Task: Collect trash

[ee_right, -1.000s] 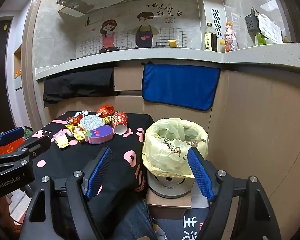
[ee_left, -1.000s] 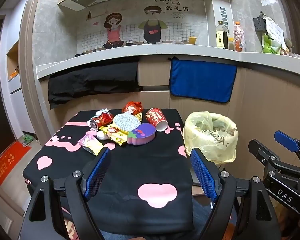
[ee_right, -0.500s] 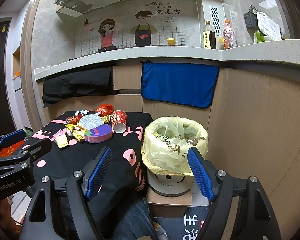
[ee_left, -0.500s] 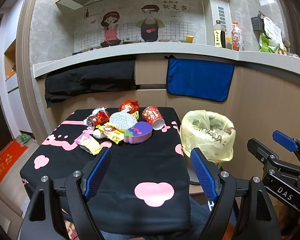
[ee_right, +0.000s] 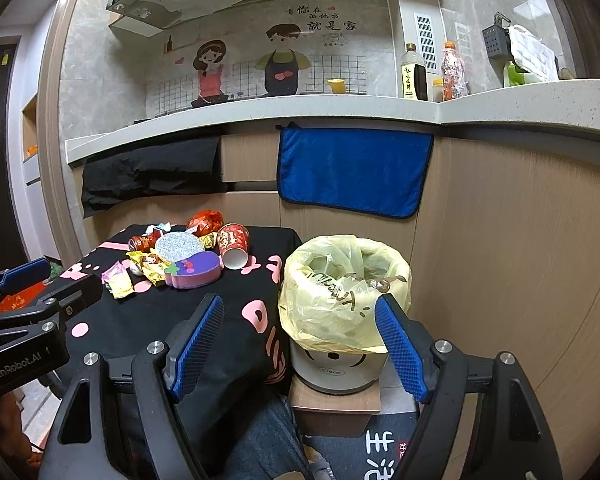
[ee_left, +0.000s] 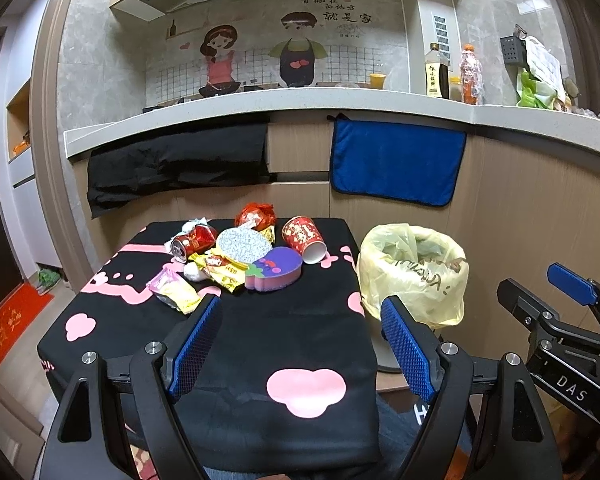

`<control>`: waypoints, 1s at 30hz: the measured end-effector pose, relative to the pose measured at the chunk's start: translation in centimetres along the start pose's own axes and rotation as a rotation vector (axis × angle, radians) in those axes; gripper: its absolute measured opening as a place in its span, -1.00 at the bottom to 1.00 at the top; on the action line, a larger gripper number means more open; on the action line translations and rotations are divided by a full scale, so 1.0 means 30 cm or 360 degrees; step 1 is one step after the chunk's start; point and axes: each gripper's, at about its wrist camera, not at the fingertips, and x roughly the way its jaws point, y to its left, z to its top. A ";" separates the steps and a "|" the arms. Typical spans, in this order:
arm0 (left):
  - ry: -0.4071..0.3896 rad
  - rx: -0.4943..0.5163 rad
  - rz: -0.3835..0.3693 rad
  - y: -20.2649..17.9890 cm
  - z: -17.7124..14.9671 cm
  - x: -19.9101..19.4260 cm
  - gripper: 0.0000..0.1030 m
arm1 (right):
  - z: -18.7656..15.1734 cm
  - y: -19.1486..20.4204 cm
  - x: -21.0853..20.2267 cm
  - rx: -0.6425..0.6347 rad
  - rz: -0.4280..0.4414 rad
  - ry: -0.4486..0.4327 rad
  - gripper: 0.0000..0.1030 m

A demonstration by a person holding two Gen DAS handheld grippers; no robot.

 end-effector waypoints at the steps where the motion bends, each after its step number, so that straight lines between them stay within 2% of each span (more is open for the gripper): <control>1: 0.0000 0.0000 0.0000 0.000 0.001 0.001 0.58 | 0.000 -0.001 0.000 0.0002 0.0001 0.0000 0.47; 30: -0.0011 -0.0025 0.0005 0.006 0.000 -0.001 0.58 | -0.010 0.003 0.004 0.0016 0.0002 0.0012 0.47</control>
